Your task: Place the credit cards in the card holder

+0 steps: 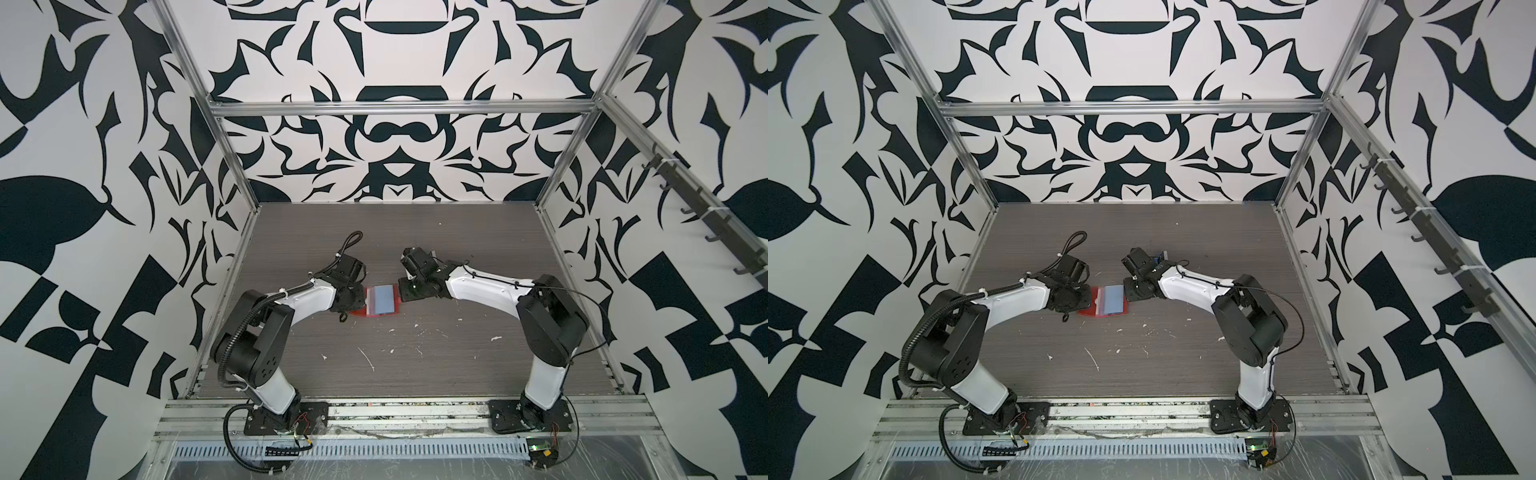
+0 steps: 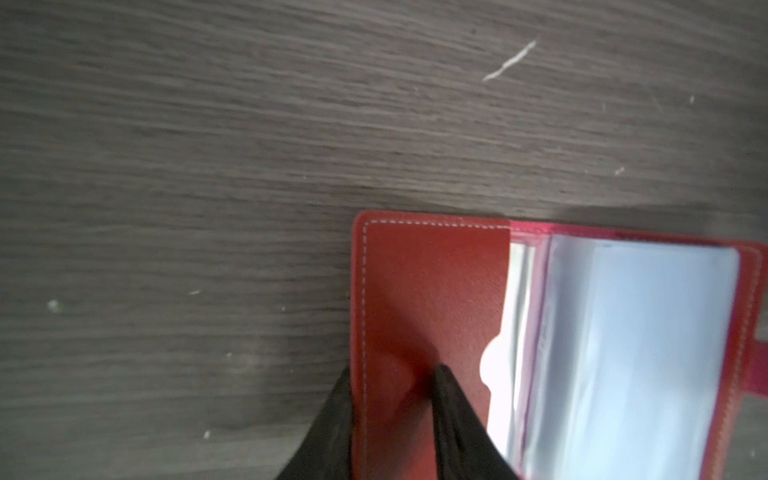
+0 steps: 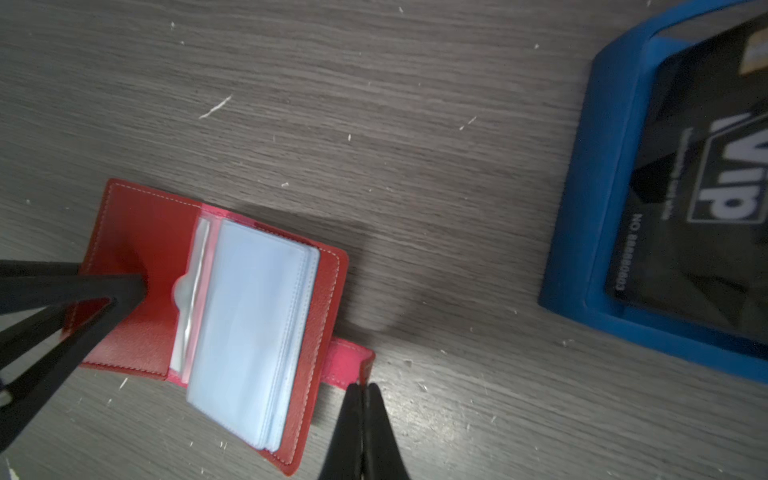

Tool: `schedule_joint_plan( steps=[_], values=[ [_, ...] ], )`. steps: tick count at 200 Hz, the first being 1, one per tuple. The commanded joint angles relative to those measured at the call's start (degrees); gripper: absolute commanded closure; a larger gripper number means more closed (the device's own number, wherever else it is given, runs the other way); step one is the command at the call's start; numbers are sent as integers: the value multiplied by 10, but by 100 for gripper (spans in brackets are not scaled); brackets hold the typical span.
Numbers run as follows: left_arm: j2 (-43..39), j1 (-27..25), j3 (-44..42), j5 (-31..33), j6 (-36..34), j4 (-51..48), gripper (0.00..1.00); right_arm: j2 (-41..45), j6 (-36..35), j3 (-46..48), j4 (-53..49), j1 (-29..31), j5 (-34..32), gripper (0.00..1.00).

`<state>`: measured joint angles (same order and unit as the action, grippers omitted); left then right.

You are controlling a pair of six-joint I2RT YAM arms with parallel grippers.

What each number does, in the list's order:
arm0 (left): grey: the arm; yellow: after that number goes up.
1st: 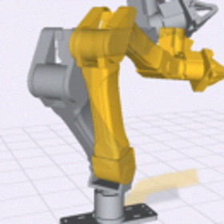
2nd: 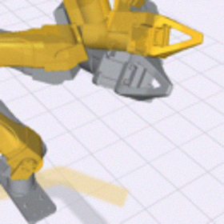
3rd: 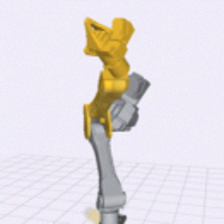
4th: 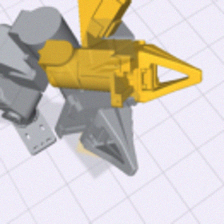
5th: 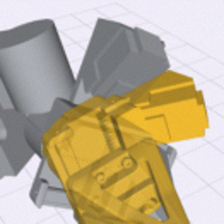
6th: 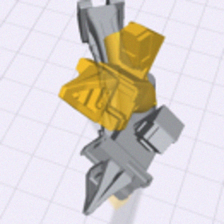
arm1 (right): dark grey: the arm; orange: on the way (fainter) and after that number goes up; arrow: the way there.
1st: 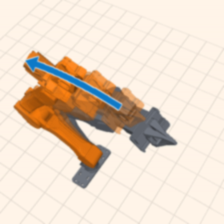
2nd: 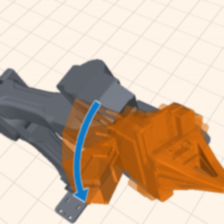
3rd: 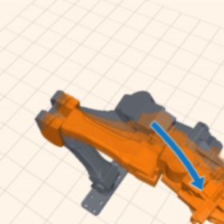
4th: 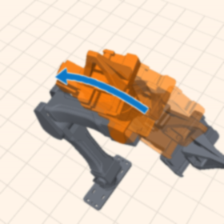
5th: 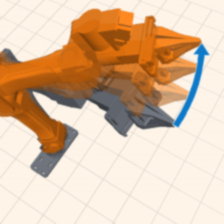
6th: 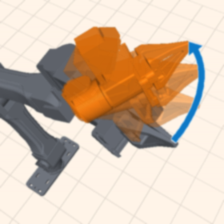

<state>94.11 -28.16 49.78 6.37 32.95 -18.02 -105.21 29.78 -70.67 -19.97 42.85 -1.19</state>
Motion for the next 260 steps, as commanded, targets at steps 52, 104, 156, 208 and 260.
schedule_joint_plan(
  steps=[52, 104, 156, 208, 260],
  values=[
    [-31, -10, 30, 82, -7, -76, 50, 7, -6, -7, -4, 2, -12, 100],
    [-91, -22, 49, 100, -41, -69, 46, 7, -3, -7, 4, 2, -2, 100],
    [-108, -23, 54, -11, -92, -21, 49, 6, -1, -5, 10, 2, 3, 100],
    [-63, -20, 56, -145, -56, 27, 53, 7, 1, 0, 16, 2, 4, 100],
    [7, -5, 67, -203, -7, 29, 57, 5, 3, 3, 20, 2, 6, 100]
  ],
)
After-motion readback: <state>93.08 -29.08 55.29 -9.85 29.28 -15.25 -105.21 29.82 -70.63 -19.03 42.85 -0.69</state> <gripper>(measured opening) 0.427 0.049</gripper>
